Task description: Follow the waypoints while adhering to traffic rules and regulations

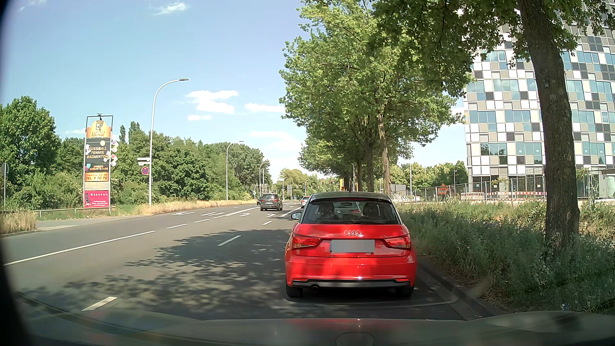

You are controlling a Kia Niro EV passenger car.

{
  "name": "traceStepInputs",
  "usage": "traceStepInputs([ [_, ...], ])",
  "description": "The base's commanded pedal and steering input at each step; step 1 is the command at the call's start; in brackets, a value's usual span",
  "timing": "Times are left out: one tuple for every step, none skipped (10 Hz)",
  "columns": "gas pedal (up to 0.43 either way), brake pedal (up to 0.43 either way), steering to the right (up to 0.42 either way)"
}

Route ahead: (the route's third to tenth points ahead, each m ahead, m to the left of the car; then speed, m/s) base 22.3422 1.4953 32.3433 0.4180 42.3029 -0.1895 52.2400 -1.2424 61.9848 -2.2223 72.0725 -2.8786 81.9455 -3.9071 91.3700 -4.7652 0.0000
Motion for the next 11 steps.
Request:
traceStepInputs([
  [0.000,0.140,0.000],
  [0.000,0.085,0.001],
  [0.000,0.043,0.000],
  [0.000,0.037,0.000],
  [0.000,0.037,0.001],
  [0.000,0.037,0.000],
  [0.000,0.037,0.000],
  [0.000,0.030,0.001],
  [0.000,0.030,0.001],
  [0.000,0.030,0.000],
  [0.008,0.037,0.000],
])
